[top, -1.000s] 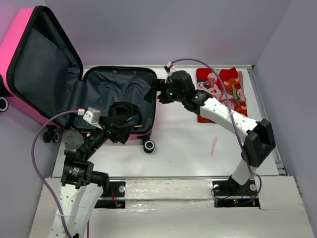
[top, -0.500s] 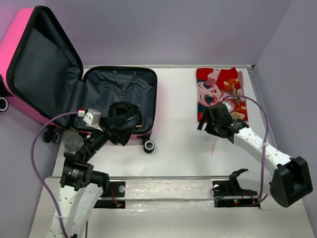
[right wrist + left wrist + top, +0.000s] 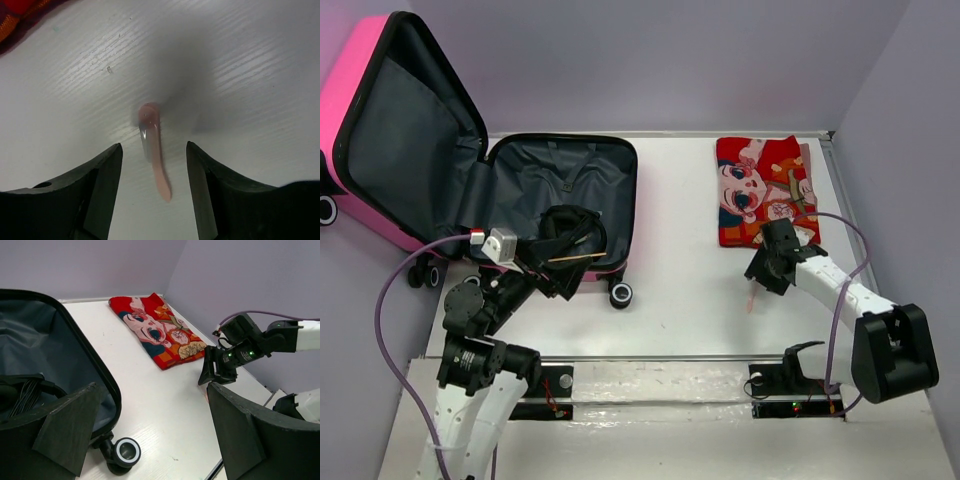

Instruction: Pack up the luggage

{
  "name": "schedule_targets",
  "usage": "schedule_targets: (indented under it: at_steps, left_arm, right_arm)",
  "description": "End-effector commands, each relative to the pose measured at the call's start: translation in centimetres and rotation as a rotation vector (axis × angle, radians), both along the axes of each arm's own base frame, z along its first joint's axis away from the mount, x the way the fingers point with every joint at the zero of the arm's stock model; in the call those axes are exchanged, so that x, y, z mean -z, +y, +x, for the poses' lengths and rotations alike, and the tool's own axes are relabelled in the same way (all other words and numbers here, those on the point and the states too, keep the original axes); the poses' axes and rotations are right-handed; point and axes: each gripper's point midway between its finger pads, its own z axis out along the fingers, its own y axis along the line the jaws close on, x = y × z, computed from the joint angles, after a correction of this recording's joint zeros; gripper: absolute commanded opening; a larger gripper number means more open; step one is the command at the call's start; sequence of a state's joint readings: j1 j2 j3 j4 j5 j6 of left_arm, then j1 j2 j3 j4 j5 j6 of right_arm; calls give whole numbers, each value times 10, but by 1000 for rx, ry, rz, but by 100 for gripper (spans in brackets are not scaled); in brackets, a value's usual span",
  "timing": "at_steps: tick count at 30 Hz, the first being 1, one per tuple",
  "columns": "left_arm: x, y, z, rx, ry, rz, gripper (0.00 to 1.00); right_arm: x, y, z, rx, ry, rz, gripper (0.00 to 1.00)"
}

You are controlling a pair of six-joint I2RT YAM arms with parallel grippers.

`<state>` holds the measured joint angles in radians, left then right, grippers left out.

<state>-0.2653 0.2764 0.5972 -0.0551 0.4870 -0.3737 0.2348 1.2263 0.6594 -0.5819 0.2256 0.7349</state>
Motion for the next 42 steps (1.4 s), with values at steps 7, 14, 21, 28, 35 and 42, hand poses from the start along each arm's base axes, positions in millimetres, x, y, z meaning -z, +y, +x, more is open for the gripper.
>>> schedule_targets:
  at_steps: [7,14,21,28,35,42]
  left_arm:
    - [-11,0,-8,10,-51,-14,99]
    - [-13,0,-10,8,-61,-16,99]
    - [-13,0,-11,10,-62,-17,99]
    - [-12,0,-10,11,-59,-16,99]
    - [-11,-1,-9,13,-53,-14,99]
    - [-11,-1,-8,11,-49,-13,99]
  right_arm:
    - [22,24,-1,-95,75,101,40]
    - [37,29,-6,-107,112,124,35]
    - [41,34,-9,-134,121,137,38]
    - [35,40,-6,-157,99,140,10]
    - [6,54,2,-208,-8,195,8]
    - [-18,78,2,-282,-79,247,7]
